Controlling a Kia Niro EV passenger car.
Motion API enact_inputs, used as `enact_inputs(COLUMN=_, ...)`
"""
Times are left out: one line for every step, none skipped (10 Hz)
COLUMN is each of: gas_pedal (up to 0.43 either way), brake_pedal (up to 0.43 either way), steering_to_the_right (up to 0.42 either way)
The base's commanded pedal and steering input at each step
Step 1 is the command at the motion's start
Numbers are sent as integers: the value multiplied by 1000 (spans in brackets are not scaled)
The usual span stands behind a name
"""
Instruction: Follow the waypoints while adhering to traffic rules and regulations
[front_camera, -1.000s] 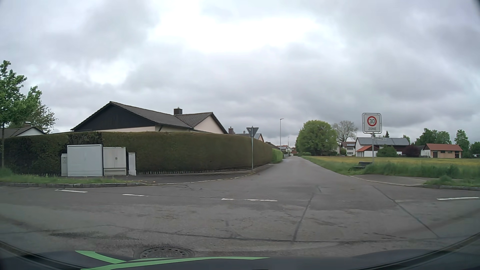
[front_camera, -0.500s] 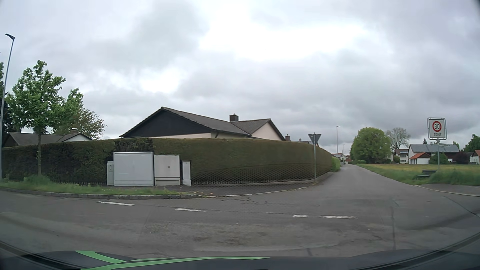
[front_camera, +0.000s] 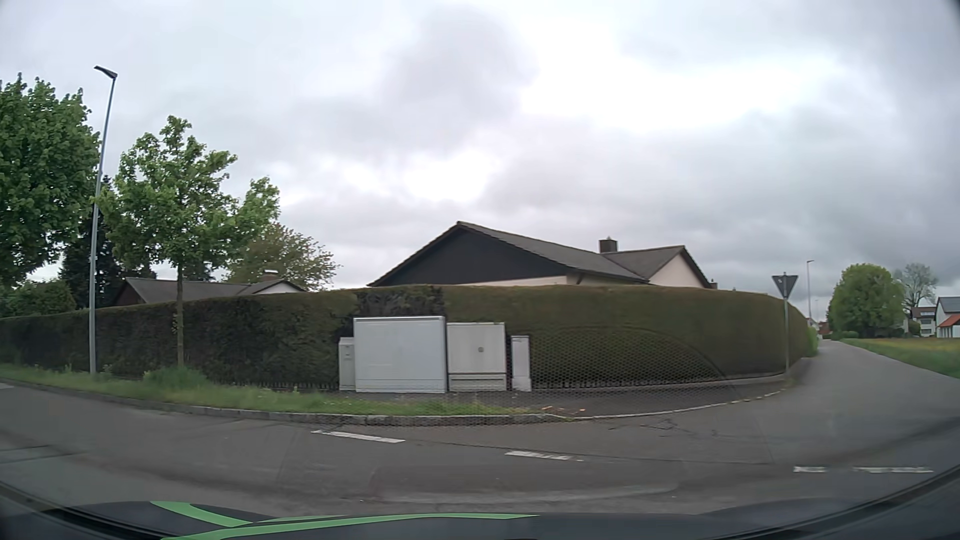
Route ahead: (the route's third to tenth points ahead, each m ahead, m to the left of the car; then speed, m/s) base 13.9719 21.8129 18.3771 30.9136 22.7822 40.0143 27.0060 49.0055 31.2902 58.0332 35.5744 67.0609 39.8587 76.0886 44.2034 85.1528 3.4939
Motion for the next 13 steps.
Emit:
enact_inputs(gas_pedal=240, brake_pedal=0, steering_to_the_right=-584)
enact_inputs(gas_pedal=248, brake_pedal=0, steering_to_the_right=-582)
enact_inputs(gas_pedal=248, brake_pedal=0, steering_to_the_right=-580)
enact_inputs(gas_pedal=248, brake_pedal=0, steering_to_the_right=-576)
enact_inputs(gas_pedal=260, brake_pedal=0, steering_to_the_right=-564)
enact_inputs(gas_pedal=280, brake_pedal=0, steering_to_the_right=-550)
enact_inputs(gas_pedal=280, brake_pedal=0, steering_to_the_right=-540)
enact_inputs(gas_pedal=280, brake_pedal=0, steering_to_the_right=-525)
enact_inputs(gas_pedal=287, brake_pedal=0, steering_to_the_right=-507)
enact_inputs(gas_pedal=299, brake_pedal=0, steering_to_the_right=-490)
enact_inputs(gas_pedal=299, brake_pedal=0, steering_to_the_right=-472)
enact_inputs(gas_pedal=311, brake_pedal=0, steering_to_the_right=-459)
enact_inputs(gas_pedal=319, brake_pedal=0, steering_to_the_right=-437)
